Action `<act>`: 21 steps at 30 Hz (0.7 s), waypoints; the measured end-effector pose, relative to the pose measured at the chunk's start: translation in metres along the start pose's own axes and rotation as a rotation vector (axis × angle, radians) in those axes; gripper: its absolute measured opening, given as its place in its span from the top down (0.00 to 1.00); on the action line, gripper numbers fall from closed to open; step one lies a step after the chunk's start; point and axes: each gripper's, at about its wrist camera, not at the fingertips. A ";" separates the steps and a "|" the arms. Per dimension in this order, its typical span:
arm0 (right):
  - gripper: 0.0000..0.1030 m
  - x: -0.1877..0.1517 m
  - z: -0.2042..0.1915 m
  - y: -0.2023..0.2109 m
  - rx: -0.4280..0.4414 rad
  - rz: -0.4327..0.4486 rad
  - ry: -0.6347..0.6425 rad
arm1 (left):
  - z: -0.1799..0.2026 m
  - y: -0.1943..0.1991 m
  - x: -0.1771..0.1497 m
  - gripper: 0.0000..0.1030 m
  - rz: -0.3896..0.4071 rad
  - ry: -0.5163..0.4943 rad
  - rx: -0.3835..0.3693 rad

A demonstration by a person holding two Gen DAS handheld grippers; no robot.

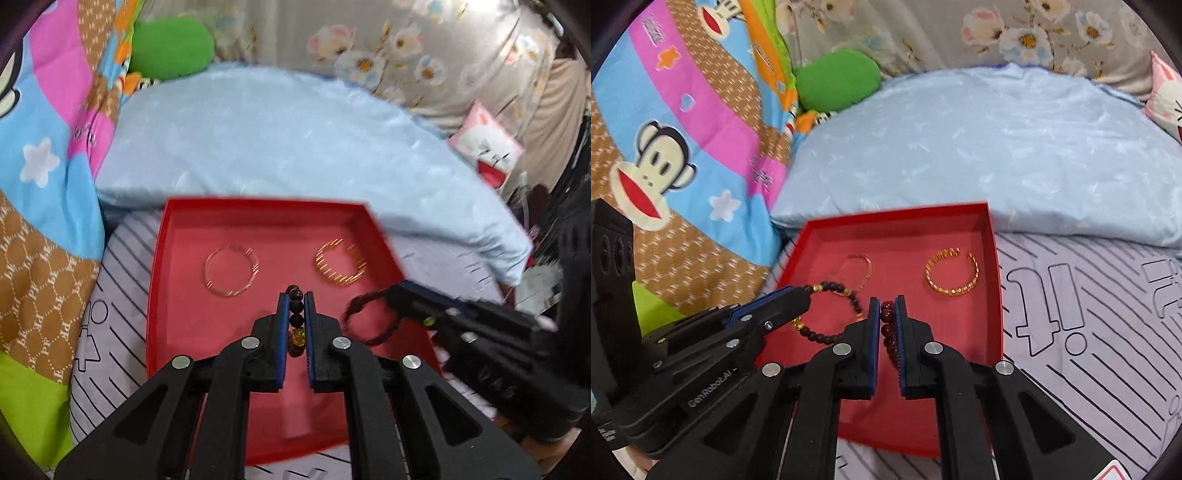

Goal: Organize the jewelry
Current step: 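Lower both bead bracelets into the red tray and open both tools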

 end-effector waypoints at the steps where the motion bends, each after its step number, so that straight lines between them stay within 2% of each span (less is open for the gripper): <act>1: 0.92 -0.002 0.004 -0.010 -0.022 -0.020 0.005 | -0.003 -0.009 -0.003 0.93 -0.022 -0.011 0.036; 4: 0.92 -0.005 0.013 -0.029 -0.084 -0.049 0.020 | -0.009 -0.028 -0.012 0.93 -0.056 -0.057 0.133; 7: 0.92 -0.007 0.020 -0.035 -0.127 -0.053 0.022 | -0.011 -0.034 -0.017 0.92 -0.067 -0.085 0.200; 13: 0.92 -0.005 0.018 -0.040 -0.188 -0.041 0.055 | -0.012 -0.040 -0.022 0.91 -0.068 -0.103 0.250; 14: 0.89 -0.005 0.017 -0.039 -0.196 -0.034 0.058 | -0.012 -0.039 -0.023 0.90 -0.061 -0.100 0.255; 16: 0.82 -0.005 0.016 -0.036 -0.209 -0.022 0.061 | -0.013 -0.036 -0.022 0.71 -0.039 -0.092 0.290; 17: 0.76 -0.005 0.016 -0.033 -0.210 -0.012 0.060 | -0.014 -0.034 -0.022 0.56 -0.026 -0.086 0.299; 18: 0.73 -0.005 0.015 -0.031 -0.209 -0.005 0.060 | -0.014 -0.030 -0.022 0.51 -0.008 -0.080 0.306; 19: 0.70 -0.005 0.015 -0.026 -0.211 0.010 0.060 | -0.013 -0.027 -0.022 0.50 0.001 -0.079 0.308; 21: 0.68 -0.004 0.012 -0.019 -0.210 0.027 0.062 | -0.013 -0.022 -0.020 0.49 0.003 -0.076 0.300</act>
Point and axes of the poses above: each gripper's, at about its wrist camera, not at the fingertips, and y roughly against the way its jaws point, z to its right, x to its top, and after that the axes turned 5 degrees about -z, right-handed
